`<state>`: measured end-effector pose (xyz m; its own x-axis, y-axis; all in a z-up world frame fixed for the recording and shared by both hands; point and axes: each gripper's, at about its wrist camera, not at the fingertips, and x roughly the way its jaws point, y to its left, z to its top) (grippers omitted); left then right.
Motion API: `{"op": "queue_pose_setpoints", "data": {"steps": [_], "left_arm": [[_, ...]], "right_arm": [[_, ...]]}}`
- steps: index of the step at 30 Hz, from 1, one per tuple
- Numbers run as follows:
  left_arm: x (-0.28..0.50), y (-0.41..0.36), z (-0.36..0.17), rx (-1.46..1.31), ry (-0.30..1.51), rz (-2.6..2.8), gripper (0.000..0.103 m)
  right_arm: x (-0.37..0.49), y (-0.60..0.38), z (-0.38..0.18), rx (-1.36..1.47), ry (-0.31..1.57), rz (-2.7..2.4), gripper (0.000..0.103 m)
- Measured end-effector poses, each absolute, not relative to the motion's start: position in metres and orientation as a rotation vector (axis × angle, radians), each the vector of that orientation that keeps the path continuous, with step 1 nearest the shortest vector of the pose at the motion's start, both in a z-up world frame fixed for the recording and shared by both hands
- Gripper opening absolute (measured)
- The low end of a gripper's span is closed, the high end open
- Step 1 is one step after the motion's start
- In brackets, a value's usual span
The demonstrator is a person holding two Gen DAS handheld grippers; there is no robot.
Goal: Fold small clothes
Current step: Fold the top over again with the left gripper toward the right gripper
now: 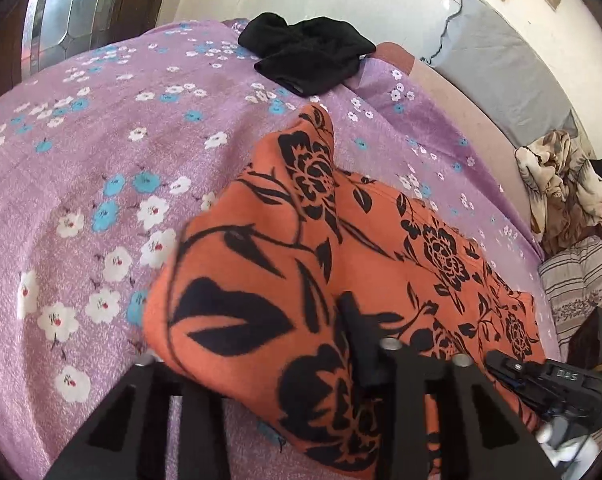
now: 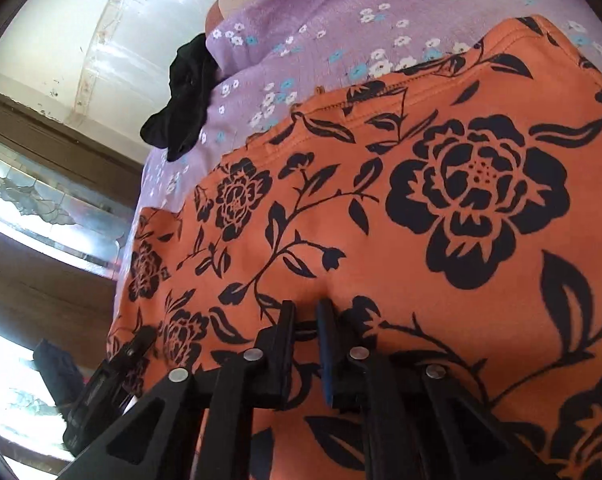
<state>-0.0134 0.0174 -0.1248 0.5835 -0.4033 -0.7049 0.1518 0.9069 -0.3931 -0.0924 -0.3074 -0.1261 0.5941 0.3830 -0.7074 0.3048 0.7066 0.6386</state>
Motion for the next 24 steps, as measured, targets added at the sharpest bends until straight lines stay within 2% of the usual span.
{"op": "queue_pose_setpoints", "data": {"steps": [1, 2, 9, 12, 13, 14, 15, 17, 19, 22, 24], "left_arm": [[-0.014, 0.014, -0.121, -0.303, 0.877, -0.333, 0.028], [-0.016, 0.011, -0.114, -0.298, 0.851, -0.343, 0.026], [-0.056, -0.051, -0.054, -0.014, 0.66, -0.471, 0.025], [-0.071, -0.09, -0.039, 0.055, 0.654, -0.504, 0.024], [-0.076, -0.106, -0.035, 0.084, 0.651, -0.52, 0.024], [-0.082, -0.124, -0.033, 0.12, 0.647, -0.536, 0.024], [-0.088, -0.145, -0.033, 0.166, 0.652, -0.557, 0.024], [-0.097, -0.186, -0.041, 0.249, 0.69, -0.596, 0.025], [-0.105, -0.224, -0.058, 0.334, 0.749, -0.642, 0.028], [-0.118, -0.26, -0.087, 0.48, 0.851, -0.686, 0.048], [-0.133, -0.254, -0.082, 0.518, 0.786, -0.731, 0.052]], "right_arm": [[-0.095, -0.312, -0.123, 0.841, 0.964, 0.061, 0.012], [-0.103, -0.318, -0.116, 0.86, 0.935, 0.075, 0.018], [-0.149, -0.392, -0.084, 0.988, 0.772, 0.101, 0.02], [-0.16, -0.417, -0.084, 1.086, 0.747, 0.136, 0.036], [-0.164, -0.424, -0.085, 1.12, 0.736, 0.166, 0.047], [-0.166, -0.43, -0.086, 1.153, 0.72, 0.191, 0.066], [-0.167, -0.435, -0.086, 1.175, 0.707, 0.203, 0.072], [-0.167, -0.446, -0.093, 1.236, 0.693, 0.245, 0.075], [-0.16, -0.451, -0.103, 1.3, 0.701, 0.253, 0.075], [-0.148, -0.446, -0.116, 1.295, 0.773, 0.226, 0.076], [-0.141, -0.44, -0.117, 1.272, 0.803, 0.232, 0.076]]}}
